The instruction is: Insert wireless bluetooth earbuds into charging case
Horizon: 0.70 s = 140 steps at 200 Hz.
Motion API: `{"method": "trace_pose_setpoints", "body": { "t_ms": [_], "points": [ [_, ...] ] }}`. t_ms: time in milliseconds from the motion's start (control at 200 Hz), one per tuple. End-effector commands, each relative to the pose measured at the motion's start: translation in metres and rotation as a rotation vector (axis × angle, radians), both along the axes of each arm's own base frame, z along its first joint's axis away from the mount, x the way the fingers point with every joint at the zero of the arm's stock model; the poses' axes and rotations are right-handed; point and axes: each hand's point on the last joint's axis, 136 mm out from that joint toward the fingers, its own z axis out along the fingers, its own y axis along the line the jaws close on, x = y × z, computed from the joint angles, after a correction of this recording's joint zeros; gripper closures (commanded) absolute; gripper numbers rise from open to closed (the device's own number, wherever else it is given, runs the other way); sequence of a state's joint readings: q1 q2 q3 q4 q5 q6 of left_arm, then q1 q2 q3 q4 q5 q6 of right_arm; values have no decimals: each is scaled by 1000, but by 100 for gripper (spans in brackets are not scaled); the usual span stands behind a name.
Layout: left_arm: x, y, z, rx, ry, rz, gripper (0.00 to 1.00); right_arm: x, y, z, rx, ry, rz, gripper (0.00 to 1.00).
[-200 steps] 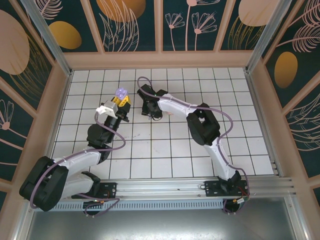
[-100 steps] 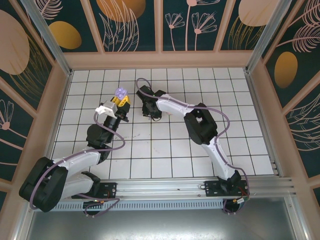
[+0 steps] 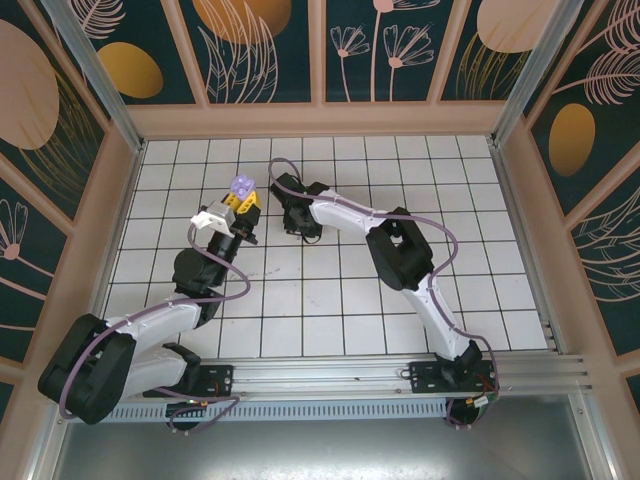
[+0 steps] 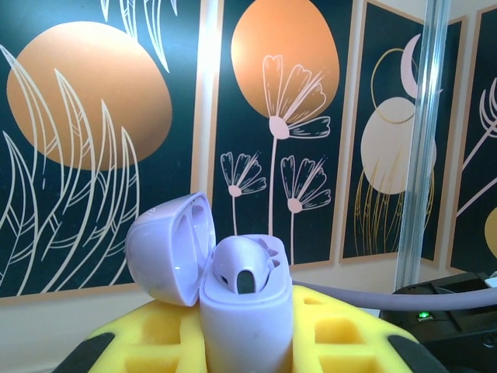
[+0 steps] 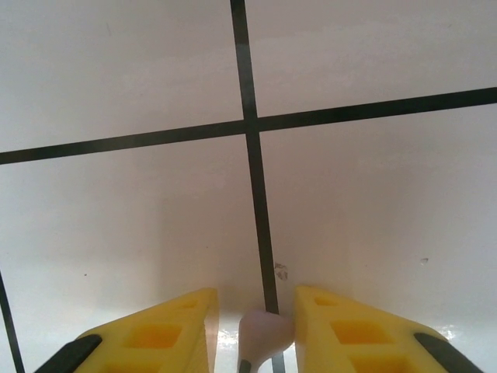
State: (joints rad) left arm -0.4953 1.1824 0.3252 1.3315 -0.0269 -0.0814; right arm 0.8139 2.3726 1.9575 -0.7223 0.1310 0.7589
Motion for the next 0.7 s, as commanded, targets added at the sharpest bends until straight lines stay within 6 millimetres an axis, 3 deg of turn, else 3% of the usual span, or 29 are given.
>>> {"method": "trace_pose_setpoints", "body": {
  "t_ms": [0, 285, 696],
  "points": [
    [-4, 2, 6, -20, -24, -16, 100, -12, 2, -17, -37, 37, 29, 73],
    [-5, 0, 7, -21, -23, -27, 100, -9, 6, -2, -7, 4, 31, 79],
    [-9, -7, 13, -6, -33, -68, 100, 0, -9, 68, 55, -149, -4, 81]
  ]
}}
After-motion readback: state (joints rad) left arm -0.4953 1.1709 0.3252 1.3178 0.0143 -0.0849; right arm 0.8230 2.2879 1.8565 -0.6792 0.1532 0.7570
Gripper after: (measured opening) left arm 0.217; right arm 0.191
